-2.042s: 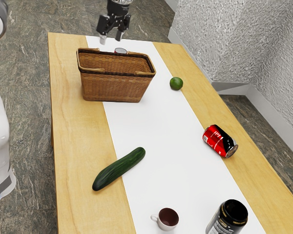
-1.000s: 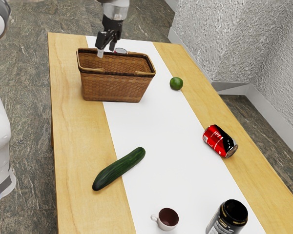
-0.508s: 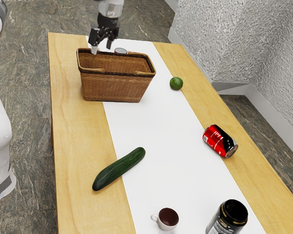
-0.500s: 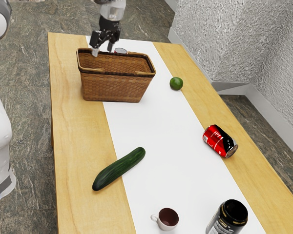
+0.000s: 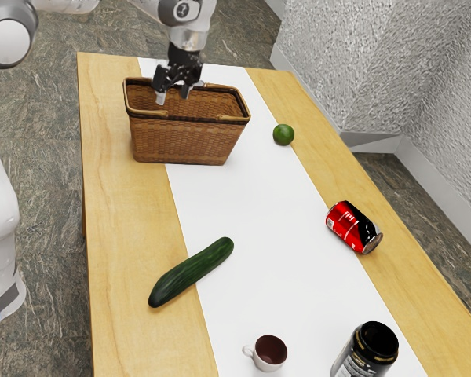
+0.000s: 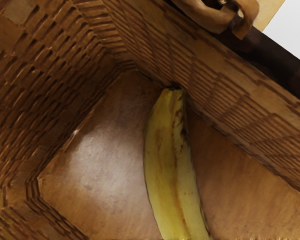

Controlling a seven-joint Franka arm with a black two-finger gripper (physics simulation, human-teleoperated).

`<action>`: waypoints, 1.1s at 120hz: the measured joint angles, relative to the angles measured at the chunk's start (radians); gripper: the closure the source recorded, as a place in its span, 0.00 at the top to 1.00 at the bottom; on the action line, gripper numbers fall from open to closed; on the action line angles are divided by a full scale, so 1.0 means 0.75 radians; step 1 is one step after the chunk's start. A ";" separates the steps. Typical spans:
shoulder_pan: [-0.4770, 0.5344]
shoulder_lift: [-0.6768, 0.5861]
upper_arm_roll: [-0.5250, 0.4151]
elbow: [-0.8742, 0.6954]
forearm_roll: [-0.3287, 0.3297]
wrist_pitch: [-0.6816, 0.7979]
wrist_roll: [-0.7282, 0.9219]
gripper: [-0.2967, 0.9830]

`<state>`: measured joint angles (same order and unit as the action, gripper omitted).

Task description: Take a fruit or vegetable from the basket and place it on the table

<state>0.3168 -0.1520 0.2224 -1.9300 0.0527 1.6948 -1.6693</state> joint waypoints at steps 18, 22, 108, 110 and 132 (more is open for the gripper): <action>-0.002 0.008 0.000 -0.062 -0.026 0.065 0.019 0.77; -0.001 0.007 0.000 -0.074 -0.030 0.077 0.023 0.77; 0.040 -0.009 0.002 -0.192 -0.063 0.209 0.068 0.77; 0.040 -0.008 0.002 -0.194 -0.062 0.210 0.069 0.77; 0.040 -0.006 0.002 -0.241 -0.066 0.237 0.074 0.77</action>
<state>0.3470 -0.1562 0.2240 -2.1111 0.0034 1.8722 -1.6140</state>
